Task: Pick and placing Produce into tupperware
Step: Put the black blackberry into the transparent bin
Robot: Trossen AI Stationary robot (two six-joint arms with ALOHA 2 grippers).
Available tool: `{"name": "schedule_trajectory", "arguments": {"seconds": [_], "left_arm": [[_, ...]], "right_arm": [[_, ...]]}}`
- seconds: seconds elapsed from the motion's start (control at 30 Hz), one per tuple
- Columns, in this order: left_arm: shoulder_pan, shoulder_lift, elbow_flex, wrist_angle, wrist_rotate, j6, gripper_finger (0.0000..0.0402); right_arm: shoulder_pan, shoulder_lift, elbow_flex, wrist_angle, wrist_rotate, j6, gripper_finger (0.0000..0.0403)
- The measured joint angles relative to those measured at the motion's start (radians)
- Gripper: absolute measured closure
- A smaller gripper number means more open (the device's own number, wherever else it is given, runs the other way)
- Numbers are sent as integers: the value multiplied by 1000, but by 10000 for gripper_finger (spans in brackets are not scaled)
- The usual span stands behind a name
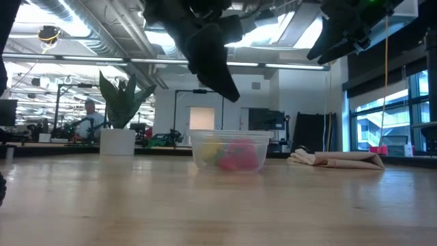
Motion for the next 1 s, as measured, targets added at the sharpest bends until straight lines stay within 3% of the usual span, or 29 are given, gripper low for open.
{"name": "schedule_trajectory", "arguments": {"seconds": [0.27, 0.4, 0.67, 0.87, 1.0], "left_arm": [[-2, 10, 0, -11, -15, 1, 290], [-4, -42, 1, -131, -20, -18, 309], [-53, -67, 2, -476, 84, -255, 334], [-131, -67, 1, -522, 86, -355, 343], [-182, -67, 1, -557, 33, -418, 319]], "right_arm": [[0, 0, 0, 2, 0, 1, 109], [0, 0, 0, 2, 0, 1, 109], [0, 0, 0, 3, 0, -17, 109], [0, 0, 0, 17, 0, -75, 109], [0, 0, 0, 36, 1, -114, 109]]}}
